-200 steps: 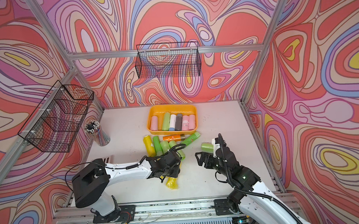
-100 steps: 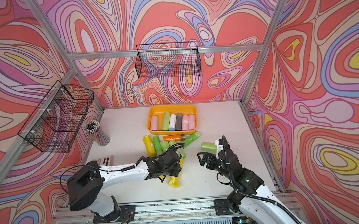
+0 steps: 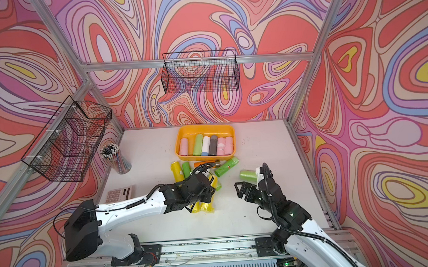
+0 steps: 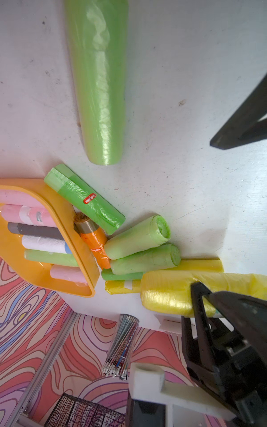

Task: Put the roll of trash bags into the storage box
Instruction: Pick up the roll of trash bags from the center of the board.

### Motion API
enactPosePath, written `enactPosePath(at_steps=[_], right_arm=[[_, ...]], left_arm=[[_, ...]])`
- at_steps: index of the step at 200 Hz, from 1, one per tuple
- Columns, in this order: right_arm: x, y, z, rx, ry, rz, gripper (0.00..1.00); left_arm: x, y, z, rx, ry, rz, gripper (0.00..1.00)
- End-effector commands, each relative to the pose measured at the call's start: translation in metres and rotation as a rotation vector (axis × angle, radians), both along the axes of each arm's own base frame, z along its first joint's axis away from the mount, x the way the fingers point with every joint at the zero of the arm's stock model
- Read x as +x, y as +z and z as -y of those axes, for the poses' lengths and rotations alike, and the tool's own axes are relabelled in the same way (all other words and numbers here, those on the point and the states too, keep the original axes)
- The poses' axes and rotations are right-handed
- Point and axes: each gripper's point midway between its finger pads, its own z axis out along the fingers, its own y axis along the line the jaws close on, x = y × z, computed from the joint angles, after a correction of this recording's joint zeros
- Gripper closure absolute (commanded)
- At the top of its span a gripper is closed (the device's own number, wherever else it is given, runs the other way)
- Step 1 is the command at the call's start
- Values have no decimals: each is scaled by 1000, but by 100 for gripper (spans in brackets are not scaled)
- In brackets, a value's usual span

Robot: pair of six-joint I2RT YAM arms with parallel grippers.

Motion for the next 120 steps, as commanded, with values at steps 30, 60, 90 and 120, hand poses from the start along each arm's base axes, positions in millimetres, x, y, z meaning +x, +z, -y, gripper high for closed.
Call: enactPosePath(at_steps=[30, 60, 90, 120], right_arm=[[2, -1, -2, 17, 3, 16, 2], [5, 2, -6, 27, 14, 39, 2], [10, 0, -12, 40, 30, 55, 2], [14, -5, -19, 34, 56, 52, 2]], left_arm=[[21, 27, 0, -9, 28, 43, 80], [34, 35, 0, -24, 40, 35, 80], [47, 51, -4, -34, 60, 51, 80], [62, 60, -16, -47, 102, 65, 80]])
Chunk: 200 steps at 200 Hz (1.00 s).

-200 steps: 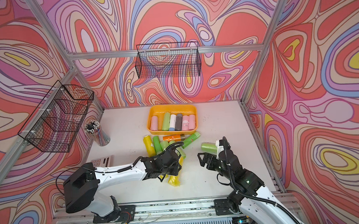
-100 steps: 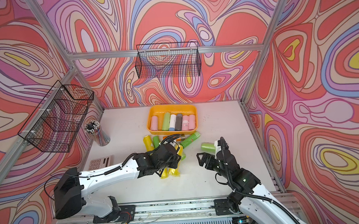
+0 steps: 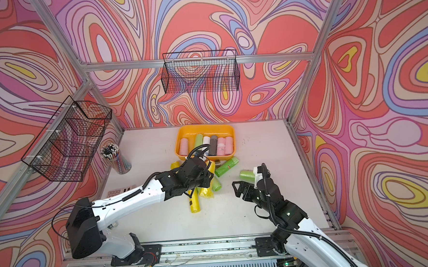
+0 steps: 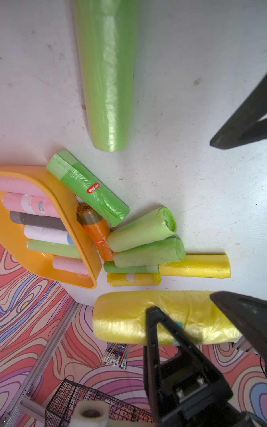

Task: Put the roll of trash bags into the storage box
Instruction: Pick up the roll of trash bags from the center of the board.

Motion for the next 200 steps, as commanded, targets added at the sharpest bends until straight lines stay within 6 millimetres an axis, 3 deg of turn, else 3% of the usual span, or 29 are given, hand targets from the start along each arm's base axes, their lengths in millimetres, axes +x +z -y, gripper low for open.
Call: enactPosePath(at_steps=[1, 83, 158, 200], right_arm=[[5, 1, -7, 8, 27, 23, 2], [7, 0, -5, -15, 25, 34, 2], [6, 0, -9, -16, 54, 41, 2], [3, -4, -8, -13, 53, 28, 2]], left_arm=[[12, 18, -6, -19, 25, 28, 80], [42, 22, -15, 7, 63, 14, 80], [96, 36, -23, 122, 110, 39, 81], [132, 29, -29, 251, 134, 56, 81]])
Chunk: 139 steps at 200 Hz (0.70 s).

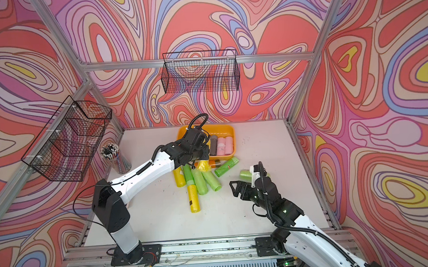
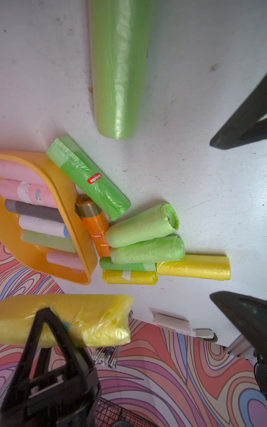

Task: Put the roll of trash bags into the storage box
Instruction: Pick up the roll of trash bags from the center of the board, then place the roll of trash bags in the storage box.

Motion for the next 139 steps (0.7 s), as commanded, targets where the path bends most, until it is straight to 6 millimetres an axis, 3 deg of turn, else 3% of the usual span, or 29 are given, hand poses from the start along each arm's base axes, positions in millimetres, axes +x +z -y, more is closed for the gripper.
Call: enactPosePath(at_steps=[1, 44, 93, 139], right_arm=[[-2, -5, 1, 3, 3, -5, 2], [-6, -5, 7, -5, -13, -7, 2], [-7, -7, 7, -1, -20, -18, 2], [-8, -5, 8, 6, -22, -18, 2]], left_arm=[[17, -2, -19, 132, 27, 17, 81], [56, -3, -35, 291, 68, 82, 81], [98, -26, -61, 305, 123, 63, 82], [122, -39, -71, 362, 137, 75, 82]])
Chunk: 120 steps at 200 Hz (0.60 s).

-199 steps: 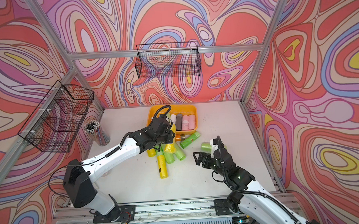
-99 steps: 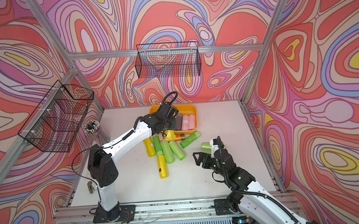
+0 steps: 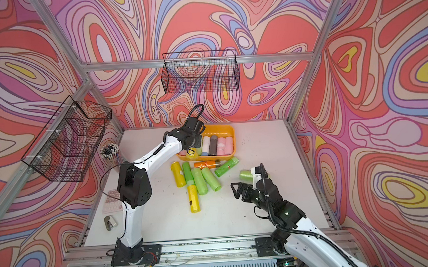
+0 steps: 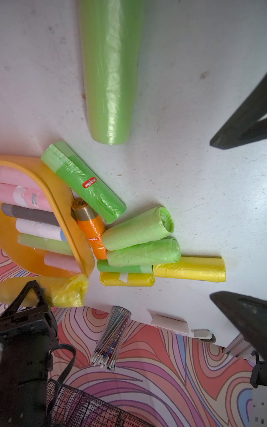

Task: Put the roll of trash bags into the storage box
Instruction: Place the roll of trash bags in the storage box.

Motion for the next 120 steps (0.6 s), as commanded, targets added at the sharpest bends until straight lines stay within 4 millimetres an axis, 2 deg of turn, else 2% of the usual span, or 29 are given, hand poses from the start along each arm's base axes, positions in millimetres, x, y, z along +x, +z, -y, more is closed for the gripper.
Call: enactPosePath(at_steps=[1, 77, 120], right_arm=[[-1, -2, 3, 5, -16, -8, 2], [-3, -4, 6, 6, -28, -15, 2], [-3, -6, 6, 11, -29, -15, 2]], left_arm=[[14, 12, 1, 49, -7, 52, 82], [36, -3, -3, 107, -12, 54, 83], [45, -12, -6, 46, 4, 37, 83]])
